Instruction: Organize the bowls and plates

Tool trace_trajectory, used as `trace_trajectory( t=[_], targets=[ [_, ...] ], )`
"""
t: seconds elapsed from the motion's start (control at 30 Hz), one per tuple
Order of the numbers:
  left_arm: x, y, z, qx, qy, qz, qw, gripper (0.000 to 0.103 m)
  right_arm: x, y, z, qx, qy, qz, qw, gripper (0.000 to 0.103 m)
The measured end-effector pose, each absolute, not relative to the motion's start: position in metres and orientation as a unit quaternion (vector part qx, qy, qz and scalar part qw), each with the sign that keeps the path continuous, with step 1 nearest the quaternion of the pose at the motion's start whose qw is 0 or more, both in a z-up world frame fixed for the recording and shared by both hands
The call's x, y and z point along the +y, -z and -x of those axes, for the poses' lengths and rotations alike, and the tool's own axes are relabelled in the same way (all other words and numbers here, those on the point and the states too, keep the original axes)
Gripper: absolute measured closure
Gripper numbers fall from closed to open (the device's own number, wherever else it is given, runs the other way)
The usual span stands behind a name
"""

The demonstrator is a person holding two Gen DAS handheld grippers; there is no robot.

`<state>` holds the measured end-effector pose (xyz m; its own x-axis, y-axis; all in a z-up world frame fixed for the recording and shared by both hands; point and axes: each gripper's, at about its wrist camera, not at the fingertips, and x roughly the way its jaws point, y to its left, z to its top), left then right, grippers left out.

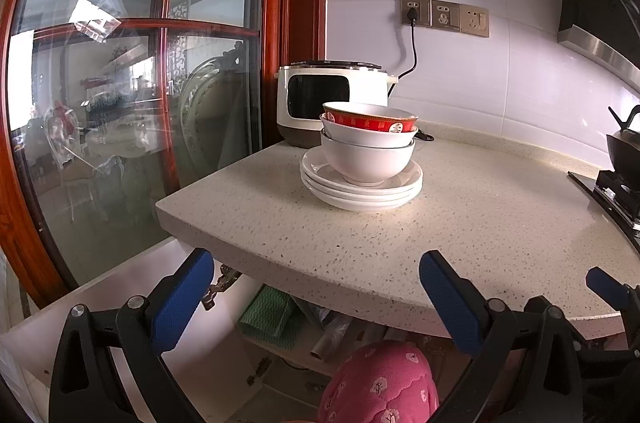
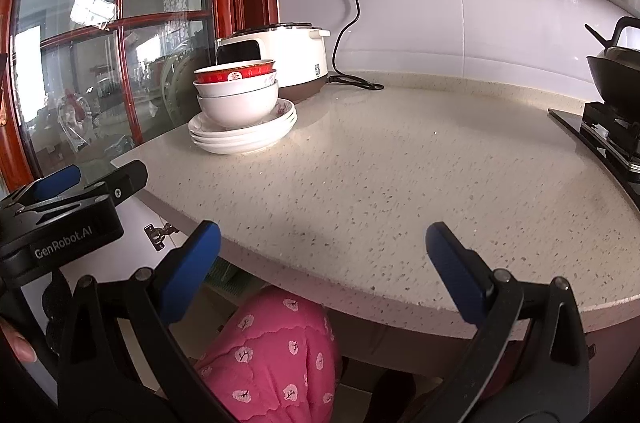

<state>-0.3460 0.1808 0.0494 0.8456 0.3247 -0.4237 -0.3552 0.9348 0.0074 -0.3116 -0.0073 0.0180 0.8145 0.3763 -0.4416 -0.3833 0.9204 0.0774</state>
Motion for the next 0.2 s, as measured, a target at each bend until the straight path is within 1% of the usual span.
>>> trace_trajectory(
  t=[0.2],
  targets=[
    [0.1801,-0.0478,0.3456,0.22,-0.174,0.04,0.959,0.0,-0.0072,-0.0163,0.3125,0.233,-0.2,0.007,0.952,0.0]
  ],
)
